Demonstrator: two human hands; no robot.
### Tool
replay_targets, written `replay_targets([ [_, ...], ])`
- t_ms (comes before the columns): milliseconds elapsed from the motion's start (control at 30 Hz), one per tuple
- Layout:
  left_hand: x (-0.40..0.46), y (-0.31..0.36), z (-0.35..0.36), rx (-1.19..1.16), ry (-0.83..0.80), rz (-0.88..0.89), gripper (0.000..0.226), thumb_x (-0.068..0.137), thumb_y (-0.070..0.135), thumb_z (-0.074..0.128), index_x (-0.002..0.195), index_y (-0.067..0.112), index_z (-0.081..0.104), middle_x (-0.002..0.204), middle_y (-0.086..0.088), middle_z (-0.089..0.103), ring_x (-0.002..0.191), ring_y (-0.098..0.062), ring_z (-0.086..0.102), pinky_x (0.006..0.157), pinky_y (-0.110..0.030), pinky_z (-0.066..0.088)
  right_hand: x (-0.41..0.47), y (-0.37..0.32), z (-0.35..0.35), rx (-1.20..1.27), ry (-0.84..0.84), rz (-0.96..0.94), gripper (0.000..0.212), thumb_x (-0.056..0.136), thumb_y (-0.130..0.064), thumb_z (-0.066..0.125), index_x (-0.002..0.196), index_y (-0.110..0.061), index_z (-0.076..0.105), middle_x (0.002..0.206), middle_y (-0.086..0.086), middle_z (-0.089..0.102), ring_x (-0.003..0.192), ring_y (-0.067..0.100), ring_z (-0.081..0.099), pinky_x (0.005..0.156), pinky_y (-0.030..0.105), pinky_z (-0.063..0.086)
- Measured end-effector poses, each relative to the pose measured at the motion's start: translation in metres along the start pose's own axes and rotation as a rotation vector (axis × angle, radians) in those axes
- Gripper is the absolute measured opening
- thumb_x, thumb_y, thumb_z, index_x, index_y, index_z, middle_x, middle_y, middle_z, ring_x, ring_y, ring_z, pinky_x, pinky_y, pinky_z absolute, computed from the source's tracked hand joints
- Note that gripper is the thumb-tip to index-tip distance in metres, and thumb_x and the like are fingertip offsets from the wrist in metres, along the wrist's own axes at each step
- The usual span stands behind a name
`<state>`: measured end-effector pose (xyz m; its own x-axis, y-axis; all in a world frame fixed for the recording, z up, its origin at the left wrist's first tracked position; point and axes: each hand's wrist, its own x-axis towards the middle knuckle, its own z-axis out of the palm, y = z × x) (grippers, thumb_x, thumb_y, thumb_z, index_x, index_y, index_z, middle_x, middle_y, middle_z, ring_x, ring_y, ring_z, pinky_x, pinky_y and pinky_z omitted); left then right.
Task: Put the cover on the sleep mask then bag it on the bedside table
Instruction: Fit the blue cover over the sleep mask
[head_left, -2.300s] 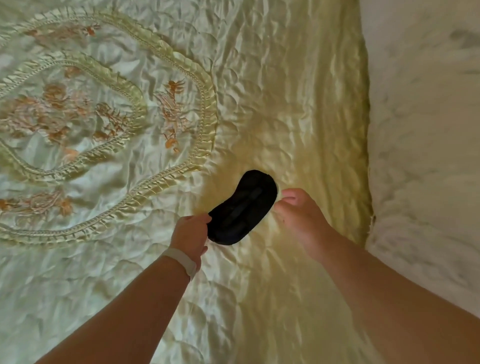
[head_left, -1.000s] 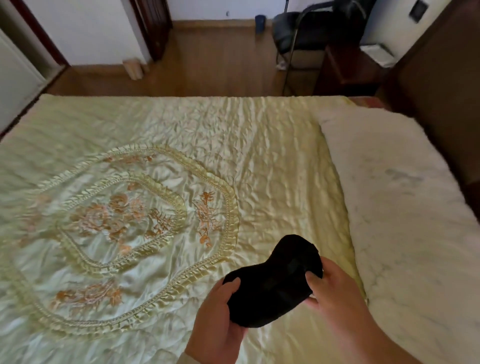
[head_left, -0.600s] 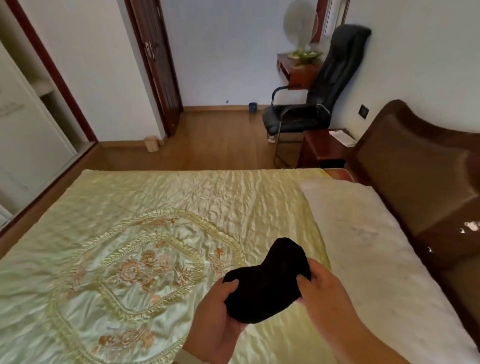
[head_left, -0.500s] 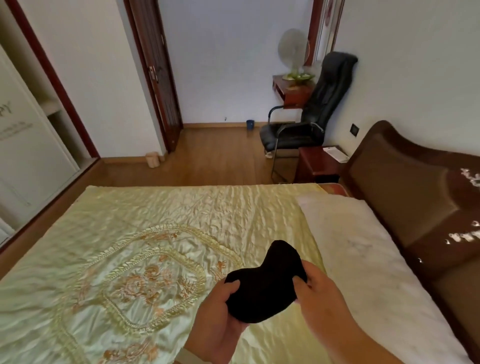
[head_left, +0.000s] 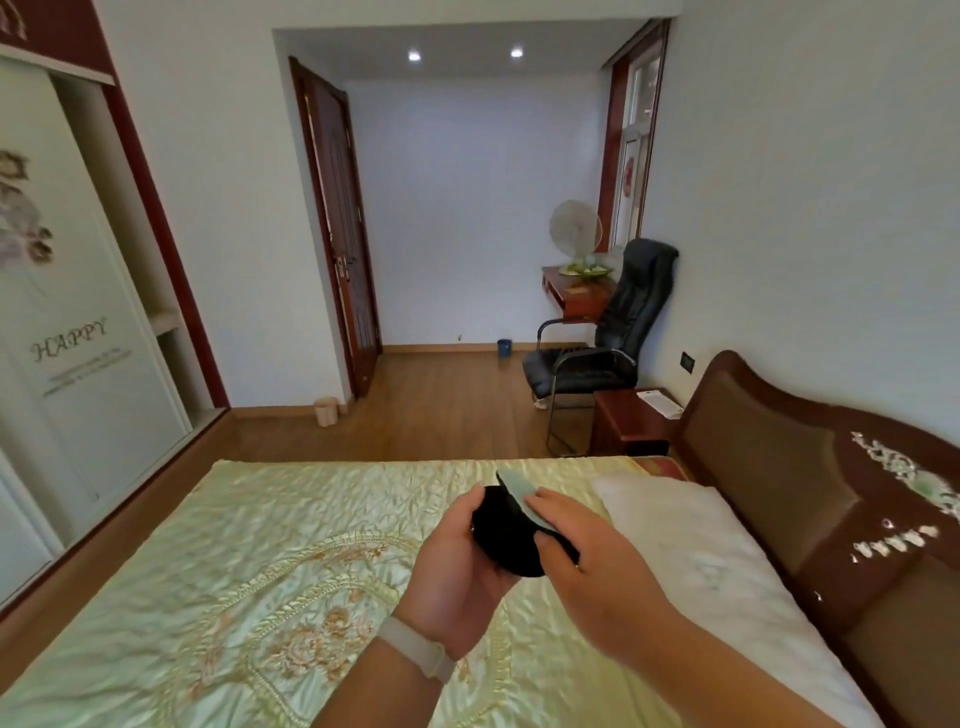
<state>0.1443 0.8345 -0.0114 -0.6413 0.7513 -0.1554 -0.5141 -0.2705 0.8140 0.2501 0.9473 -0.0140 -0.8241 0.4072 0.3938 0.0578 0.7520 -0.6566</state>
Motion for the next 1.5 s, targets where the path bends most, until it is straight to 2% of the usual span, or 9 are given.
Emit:
replay_targets([
  [133, -0.023, 0.011, 0.015, 0.032, 0.014, 0.071, 0.038, 0.098, 0.027, 0.051, 0.122, 0.000, 0.065, 0.122, -0.024, 0.068, 0.113, -0.034, 0.065, 0.084, -0.039, 0.058, -0.012, -0.013, -0.007, -0.155, -0.057, -0.185, 0.049, 0.095, -0.025, 0.050, 0.142, -0.030, 0.041, 0.141, -0.024, 0.025, 0.122, -0.028, 0.006, 0.093, -0.006, 0.007],
  [300, -0.055, 0.014, 0.034, 0.109, 0.022, 0.149, 0.028, 0.091, 0.003, 0.054, 0.116, 0.001, 0.067, 0.116, -0.025, 0.070, 0.105, -0.035, 0.068, 0.080, -0.038, 0.059, -0.035, -0.019, -0.028, -0.351, -0.090, -0.390, 0.056, 0.095, -0.025, 0.049, 0.148, -0.023, 0.030, 0.157, -0.007, 0.019, 0.141, 0.003, 0.012, 0.108, 0.011, 0.005],
  [400, -0.073, 0.008, 0.050, 0.151, 0.045, 0.164, 0.029, 0.089, 0.001, 0.057, 0.117, 0.000, 0.066, 0.117, -0.025, 0.070, 0.107, -0.036, 0.067, 0.083, -0.039, 0.058, -0.048, -0.018, -0.045, -0.367, -0.122, -0.475, 0.057, 0.094, -0.027, 0.044, 0.148, -0.023, 0.027, 0.158, -0.008, 0.013, 0.140, -0.004, -0.005, 0.106, 0.008, -0.005],
  [467, -0.084, 0.001, 0.060, 0.164, 0.074, 0.170, 0.031, 0.089, 0.001, 0.057, 0.119, -0.001, 0.064, 0.118, -0.026, 0.068, 0.108, -0.038, 0.067, 0.083, -0.040, 0.058, -0.055, -0.018, -0.061, -0.327, -0.147, -0.520, 0.052, 0.092, -0.027, 0.044, 0.144, -0.023, 0.035, 0.155, -0.008, 0.024, 0.139, -0.004, 0.005, 0.105, 0.006, -0.001],
  [633, -0.116, -0.014, 0.070, 0.162, 0.168, 0.184, 0.030, 0.090, 0.002, 0.053, 0.118, -0.007, 0.063, 0.116, -0.031, 0.068, 0.106, -0.044, 0.066, 0.091, -0.052, 0.054, -0.063, -0.022, -0.097, -0.203, -0.089, -0.561, 0.027, 0.093, -0.029, 0.046, 0.114, -0.022, 0.062, 0.130, -0.010, 0.053, 0.118, 0.002, 0.043, 0.094, 0.010, 0.029],
  [733, -0.142, -0.019, 0.069, 0.171, 0.234, 0.230, 0.030, 0.088, 0.001, 0.057, 0.115, -0.008, 0.065, 0.115, -0.032, 0.068, 0.107, -0.048, 0.064, 0.096, -0.059, 0.050, -0.067, -0.031, -0.094, -0.152, -0.088, -0.622, 0.025, 0.091, -0.029, 0.052, 0.112, -0.020, 0.064, 0.126, -0.009, 0.056, 0.114, 0.005, 0.047, 0.091, 0.014, 0.034],
  [900, -0.195, -0.019, 0.054, 0.161, 0.341, 0.319, 0.028, 0.087, 0.000, 0.058, 0.113, -0.008, 0.065, 0.105, -0.029, 0.068, 0.092, -0.039, 0.067, 0.073, -0.044, 0.058, -0.091, -0.061, -0.057, -0.043, -0.168, -0.732, 0.029, 0.087, -0.025, 0.061, 0.115, -0.016, 0.065, 0.129, -0.001, 0.057, 0.116, 0.014, 0.049, 0.089, 0.026, 0.045],
  [1267, -0.348, 0.011, -0.040, 0.012, 0.521, 0.543, 0.024, 0.087, -0.002, 0.057, 0.105, 0.000, 0.072, 0.104, -0.024, 0.071, 0.090, -0.034, 0.070, 0.072, -0.039, 0.061, -0.149, -0.202, 0.037, 0.094, -0.237, -0.954, 0.034, 0.084, -0.017, 0.068, 0.117, -0.011, 0.065, 0.127, 0.002, 0.057, 0.116, 0.020, 0.051, 0.091, 0.033, 0.048],
  [1500, -0.490, 0.043, -0.144, 0.008, 0.718, 0.514, 0.032, 0.089, 0.002, 0.059, 0.121, 0.003, 0.063, 0.120, -0.027, 0.067, 0.103, -0.040, 0.067, 0.077, -0.043, 0.059, -0.217, -0.328, 0.140, 0.178, -0.303, -1.074, 0.033, 0.083, -0.018, 0.066, 0.116, -0.013, 0.063, 0.126, 0.002, 0.057, 0.115, 0.021, 0.051, 0.087, 0.034, 0.051],
])
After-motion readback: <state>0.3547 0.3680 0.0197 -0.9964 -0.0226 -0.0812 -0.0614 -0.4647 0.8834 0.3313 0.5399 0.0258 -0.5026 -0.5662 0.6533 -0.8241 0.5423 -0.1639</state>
